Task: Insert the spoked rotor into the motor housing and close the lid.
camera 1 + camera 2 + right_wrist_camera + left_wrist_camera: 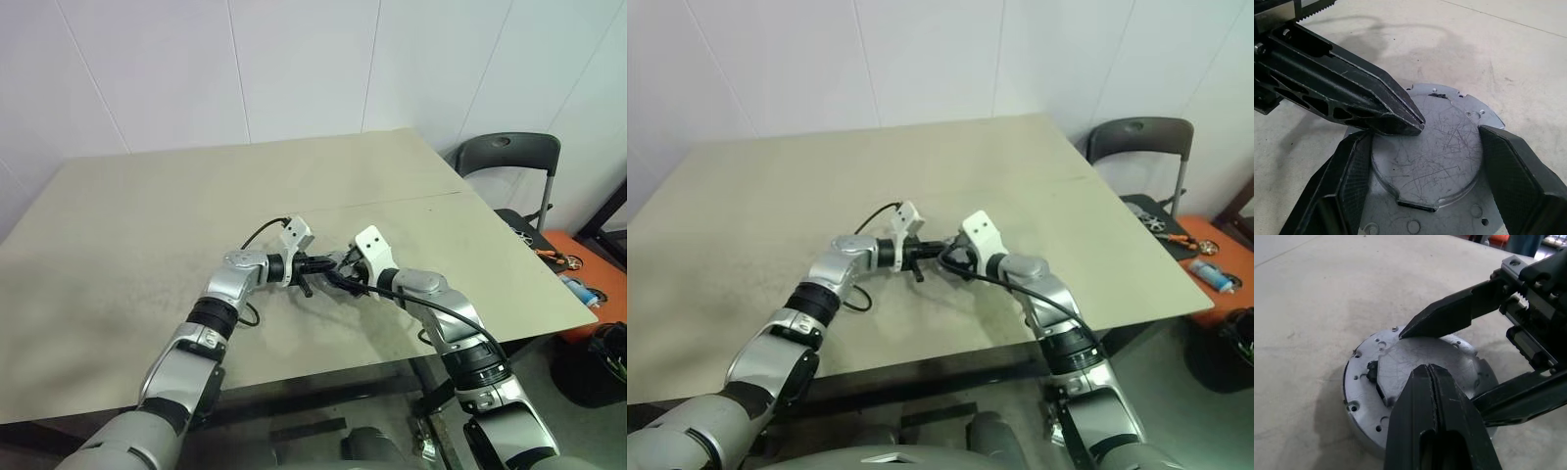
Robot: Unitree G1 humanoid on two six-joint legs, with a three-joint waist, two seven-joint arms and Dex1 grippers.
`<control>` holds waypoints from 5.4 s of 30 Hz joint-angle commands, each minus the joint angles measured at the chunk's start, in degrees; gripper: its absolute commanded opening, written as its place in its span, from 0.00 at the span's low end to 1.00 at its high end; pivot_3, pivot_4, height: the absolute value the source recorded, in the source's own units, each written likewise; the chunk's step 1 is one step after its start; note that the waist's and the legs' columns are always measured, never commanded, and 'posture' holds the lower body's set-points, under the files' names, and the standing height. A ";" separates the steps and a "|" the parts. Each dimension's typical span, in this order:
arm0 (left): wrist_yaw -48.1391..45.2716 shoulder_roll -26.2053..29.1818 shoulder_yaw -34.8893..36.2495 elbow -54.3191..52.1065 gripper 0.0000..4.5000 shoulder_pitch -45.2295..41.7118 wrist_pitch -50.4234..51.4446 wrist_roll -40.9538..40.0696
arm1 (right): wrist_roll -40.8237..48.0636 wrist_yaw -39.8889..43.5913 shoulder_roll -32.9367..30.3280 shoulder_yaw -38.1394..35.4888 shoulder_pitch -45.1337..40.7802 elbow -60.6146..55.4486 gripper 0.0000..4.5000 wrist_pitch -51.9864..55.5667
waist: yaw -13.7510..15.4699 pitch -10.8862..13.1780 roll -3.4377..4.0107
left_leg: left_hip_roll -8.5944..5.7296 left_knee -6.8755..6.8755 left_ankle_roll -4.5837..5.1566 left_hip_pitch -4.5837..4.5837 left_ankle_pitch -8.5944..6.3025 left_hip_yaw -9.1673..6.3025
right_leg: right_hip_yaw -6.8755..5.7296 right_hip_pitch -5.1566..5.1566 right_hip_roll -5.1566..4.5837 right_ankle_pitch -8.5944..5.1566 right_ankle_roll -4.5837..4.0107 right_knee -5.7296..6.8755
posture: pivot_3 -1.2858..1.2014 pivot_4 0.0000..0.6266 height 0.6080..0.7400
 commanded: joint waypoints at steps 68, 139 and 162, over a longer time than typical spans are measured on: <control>-2.10 0.59 -0.73 -4.40 0.00 5.42 -0.32 2.90 | 31.38 -9.13 10.12 -31.66 3.32 -3.22 0.99 34.64 | -0.03 -0.06 0.17 | 0.04 -0.61 0.02 -0.05 -0.01 0.01 | 0.01 -0.30 0.02 0.06 0.21 -0.17 | 0.52 0.00 1.00; -1.09 4.52 4.29 5.28 0.00 -0.32 -5.84 2.82 | 34.44 -25.05 24.18 -34.26 -2.02 12.85 0.44 17.27 | -3.63 -0.18 0.33 | 0.07 -0.77 -0.01 0.11 0.01 -0.08 | 0.04 -0.48 0.11 0.14 0.11 0.09 | 0.52 0.00 1.00; -0.69 4.69 4.00 0.28 0.00 2.88 -3.52 2.61 | 45.32 -21.14 27.15 -37.16 -6.15 12.19 0.44 20.02 | -4.79 -0.08 0.39 | 0.09 -0.84 -0.01 -0.10 0.02 -0.08 | 0.06 -0.83 0.13 0.17 0.10 0.16 | 0.52 0.00 1.00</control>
